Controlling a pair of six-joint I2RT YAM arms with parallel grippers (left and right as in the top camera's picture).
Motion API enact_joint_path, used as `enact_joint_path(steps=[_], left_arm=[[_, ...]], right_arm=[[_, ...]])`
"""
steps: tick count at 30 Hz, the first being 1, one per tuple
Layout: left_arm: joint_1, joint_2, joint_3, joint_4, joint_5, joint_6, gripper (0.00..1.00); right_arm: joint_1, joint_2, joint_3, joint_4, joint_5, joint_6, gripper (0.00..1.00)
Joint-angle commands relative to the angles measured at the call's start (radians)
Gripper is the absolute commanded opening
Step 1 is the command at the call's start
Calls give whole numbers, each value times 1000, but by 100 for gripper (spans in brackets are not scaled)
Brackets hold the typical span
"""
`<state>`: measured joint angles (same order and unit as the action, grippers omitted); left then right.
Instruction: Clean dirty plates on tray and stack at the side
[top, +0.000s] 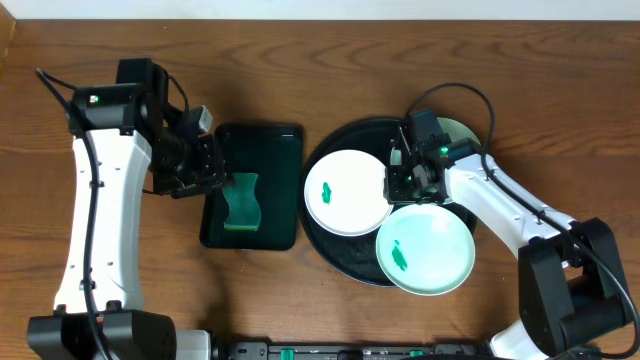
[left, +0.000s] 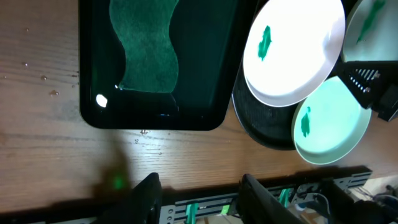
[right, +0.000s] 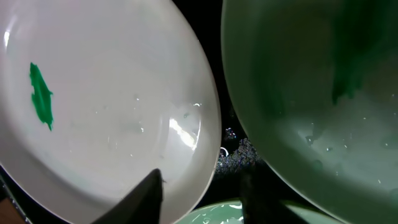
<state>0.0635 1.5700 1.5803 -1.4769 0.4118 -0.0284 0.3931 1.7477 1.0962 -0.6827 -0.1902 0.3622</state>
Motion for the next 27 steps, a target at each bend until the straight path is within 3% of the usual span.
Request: enact_joint_path(steps=[1,5,10,16,22,23,25,27], left_arm=[[-2,2,-9,-2,-13,2,41],[-2,2,-9,-3,-13,2,38],[-2,2,-23,2,-13,2,34],[-2,2,-28,1,1,2,20],[-2,2,-28,1,11,2,15],[-2,2,-28,1,11,2,15],[-2,2,-28,1,11,2,15],[-2,2,-28,1,11,2,16]], right_arm=[[8,3,-6,3,6,16,31],[8,3,-6,3,6,19,28],[8,3,-6,14,-9,20,47],[8,3,-6,21,-32,19,99],[8,3,-6,22,-31,19,97],[8,3,-6,22,-31,19,86],[8,3,-6,22,-31,19,55],[8,3,-6,22,-31,19,40]])
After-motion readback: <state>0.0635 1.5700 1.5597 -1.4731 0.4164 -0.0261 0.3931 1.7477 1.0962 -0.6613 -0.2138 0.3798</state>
